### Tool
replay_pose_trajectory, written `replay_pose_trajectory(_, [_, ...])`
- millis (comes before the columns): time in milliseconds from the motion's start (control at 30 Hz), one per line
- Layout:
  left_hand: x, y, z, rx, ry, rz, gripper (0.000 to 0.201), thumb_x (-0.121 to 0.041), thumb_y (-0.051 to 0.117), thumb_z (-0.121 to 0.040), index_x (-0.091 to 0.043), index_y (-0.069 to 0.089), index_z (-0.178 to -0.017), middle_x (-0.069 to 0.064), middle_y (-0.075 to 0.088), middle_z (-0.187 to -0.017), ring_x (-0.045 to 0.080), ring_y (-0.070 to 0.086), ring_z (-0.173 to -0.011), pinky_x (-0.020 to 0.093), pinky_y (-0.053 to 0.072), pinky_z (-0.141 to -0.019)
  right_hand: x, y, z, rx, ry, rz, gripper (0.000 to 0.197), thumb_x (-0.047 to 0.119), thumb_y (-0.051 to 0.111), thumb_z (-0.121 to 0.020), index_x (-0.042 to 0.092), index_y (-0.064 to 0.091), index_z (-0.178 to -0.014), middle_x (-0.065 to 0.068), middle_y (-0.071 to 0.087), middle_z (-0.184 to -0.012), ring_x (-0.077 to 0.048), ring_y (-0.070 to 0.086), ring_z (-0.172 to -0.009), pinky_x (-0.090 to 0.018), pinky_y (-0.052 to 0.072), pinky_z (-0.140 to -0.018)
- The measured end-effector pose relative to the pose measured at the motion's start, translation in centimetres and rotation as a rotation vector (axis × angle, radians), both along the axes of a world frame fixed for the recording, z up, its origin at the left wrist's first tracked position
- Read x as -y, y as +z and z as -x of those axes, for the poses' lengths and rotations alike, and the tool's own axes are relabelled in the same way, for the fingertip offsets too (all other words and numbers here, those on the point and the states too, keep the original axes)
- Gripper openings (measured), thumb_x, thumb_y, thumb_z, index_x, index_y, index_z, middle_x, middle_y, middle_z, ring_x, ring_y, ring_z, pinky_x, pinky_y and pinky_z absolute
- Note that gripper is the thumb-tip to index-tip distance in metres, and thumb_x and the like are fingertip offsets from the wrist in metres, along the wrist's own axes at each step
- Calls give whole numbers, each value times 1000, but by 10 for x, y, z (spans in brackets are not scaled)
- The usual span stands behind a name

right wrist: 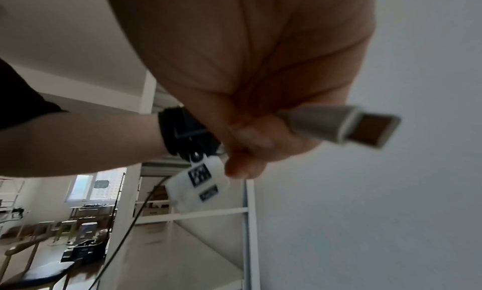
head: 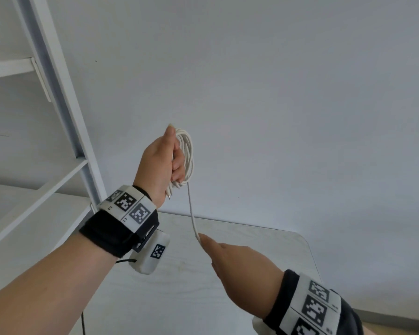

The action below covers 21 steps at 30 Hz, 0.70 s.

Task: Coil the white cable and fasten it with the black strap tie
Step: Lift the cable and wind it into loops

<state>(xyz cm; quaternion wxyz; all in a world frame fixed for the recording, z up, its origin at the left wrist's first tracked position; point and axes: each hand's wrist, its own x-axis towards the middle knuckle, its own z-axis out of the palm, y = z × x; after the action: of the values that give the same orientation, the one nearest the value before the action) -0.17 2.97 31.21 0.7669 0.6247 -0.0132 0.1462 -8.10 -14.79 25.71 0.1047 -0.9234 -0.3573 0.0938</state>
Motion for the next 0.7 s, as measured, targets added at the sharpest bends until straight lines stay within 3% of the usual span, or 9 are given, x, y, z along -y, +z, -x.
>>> replay_pose_trajectory(100, [4, -9, 2, 26, -27, -121, 39, -45, 34, -96, -14, 36, -72, -9, 35, -42, 9, 31, -33, 19, 32, -37, -4, 15, 7, 55, 51, -35, 45, 6, 36, -89, 24, 26, -129, -5, 58, -104, -32, 59, -88, -42, 51, -70])
replay_pose_trajectory(200, [8, -15, 6, 45, -63, -268, 42, -52, 36, -89, -14, 37, -72, -9, 38, -44, 9, 34, -34, 22, 35, -39, -10, 30, 10, 159, 95, -57, 20, 14, 40, -94, 22, 42, -112, -1, 53, -85, -31, 57, -75, -36, 46, -57])
replay_pose_trajectory(367, [21, -24, 14, 98, -172, -458, 54, -66, 35, -77, -13, 40, -73, -8, 44, -44, 11, 38, -37, 21, 35, -42, -19, 41, 7, 301, 132, -119, 18, 18, 60, -81, 29, 53, -94, 8, 53, -70, -21, 58, -55, -31, 44, -36])
replay_pose_trajectory(500, [30, -30, 24, 21, -286, -413, 55, -60, 33, -81, -7, 46, -77, -1, 46, -53, 11, 40, -43, 23, 36, -48, -21, 52, 3, 340, 136, -190, 30, 14, 70, -74, 34, 57, -92, 15, 61, -79, -12, 59, -58, -25, 43, -37])
replay_pose_trajectory(600, [35, -30, 25, -177, -346, -260, 58, -68, 34, -72, -15, 57, -71, -1, 55, -60, 12, 53, -59, 24, 44, -63, -20, 57, -1, 327, 171, -274, 31, 7, 64, -79, 33, 58, -95, 15, 66, -92, -17, 63, -68, -35, 51, -45])
replay_pose_trajectory(667, [34, -29, 27, -259, -416, -256, 63, -74, 27, -69, -19, 59, -67, -6, 55, -56, 6, 52, -54, 20, 44, -62, -18, 63, -3, 338, 165, -323, 31, 4, 63, -79, 31, 59, -93, 14, 66, -91, -16, 63, -67, -37, 52, -47])
replay_pose_trajectory(700, [34, -29, 29, -272, -470, -229, 68, -77, 22, -71, -20, 58, -64, -6, 52, -53, 7, 50, -53, 25, 44, -63, -16, 66, -4, 326, 159, -350, 30, 2, 62, -78, 29, 60, -92, 13, 65, -90, -15, 63, -67, -37, 53, -49])
